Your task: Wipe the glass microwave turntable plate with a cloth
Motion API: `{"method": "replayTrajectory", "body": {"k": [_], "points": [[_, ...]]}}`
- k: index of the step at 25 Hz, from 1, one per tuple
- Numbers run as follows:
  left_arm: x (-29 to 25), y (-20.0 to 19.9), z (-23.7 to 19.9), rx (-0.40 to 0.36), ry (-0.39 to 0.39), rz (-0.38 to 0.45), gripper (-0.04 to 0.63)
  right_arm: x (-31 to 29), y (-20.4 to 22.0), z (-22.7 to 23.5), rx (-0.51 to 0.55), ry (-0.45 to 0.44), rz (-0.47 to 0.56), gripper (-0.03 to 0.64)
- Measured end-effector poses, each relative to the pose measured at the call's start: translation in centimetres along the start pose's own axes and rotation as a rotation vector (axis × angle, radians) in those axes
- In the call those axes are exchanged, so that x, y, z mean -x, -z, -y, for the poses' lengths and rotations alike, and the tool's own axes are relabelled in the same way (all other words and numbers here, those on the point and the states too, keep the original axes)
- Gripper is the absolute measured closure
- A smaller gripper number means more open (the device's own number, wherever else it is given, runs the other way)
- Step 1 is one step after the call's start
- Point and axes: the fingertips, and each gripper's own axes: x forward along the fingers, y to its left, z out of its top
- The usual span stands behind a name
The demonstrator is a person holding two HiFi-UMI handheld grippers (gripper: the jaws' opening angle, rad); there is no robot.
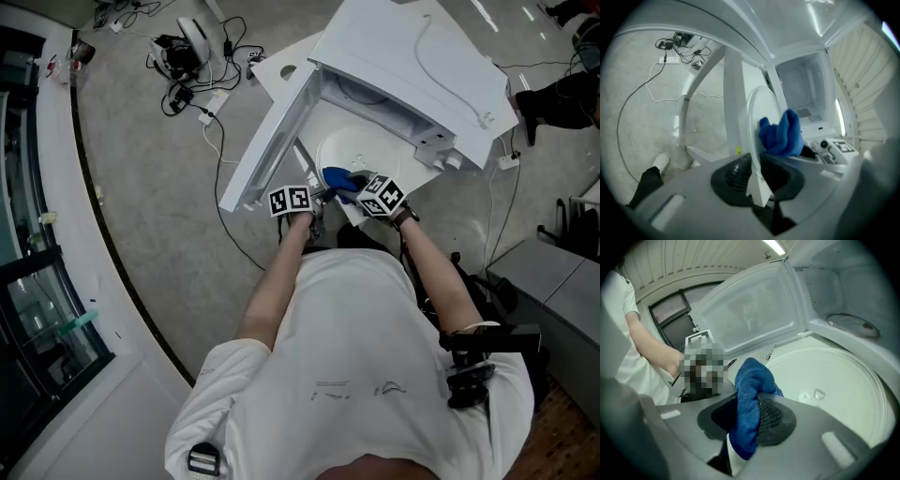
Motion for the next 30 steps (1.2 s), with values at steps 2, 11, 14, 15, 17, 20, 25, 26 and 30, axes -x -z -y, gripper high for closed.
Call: {"method": "replayTrajectory", "body": {"k": [2,11,14,15,17,20,25,26,30], "points": [[0.0,0.0,0.0,-0.001,0.002,-0.005,0.538,1.6,2.2,-0.8,-0.039,-0.014,0.000,0.522],[0.1,0.1,0.1,-0.026,0.005,-0.030,0.538,8.9,6.8,4.8,-0.091,0.215,-0.050,0.522],[0.1,0.2,0.2,-0.029,0.002,-0.041,0.538,10.4,6.0,8.1,-0.125,0.335,-0.059,0.522],[0.1,0.3,0.2,-0.034,-0.001,-0.046,0.538,10.6,5.6,9.0,-0.137,0.369,-0.058,0.522],[0.2,0.3,0.0,-0.044,-0.008,-0.052,0.535,10.6,4.6,10.8,-0.152,0.429,-0.056,0.522],[0.2,0.3,0.2,-0.054,-0.015,-0.057,0.530,9.9,2.2,13.3,-0.131,0.503,-0.065,0.520],[-0.1,0.4,0.4,-0.052,-0.013,-0.061,0.525,7.3,-3.0,15.2,-0.042,0.560,-0.096,0.518],[-0.2,0.4,0.4,-0.051,-0.012,-0.061,0.523,6.6,-4.2,15.1,-0.029,0.560,-0.097,0.518],[-0.2,0.5,0.1,-0.039,-0.010,-0.059,0.517,4.2,-7.7,14.3,0.039,0.551,-0.105,0.517]]}}
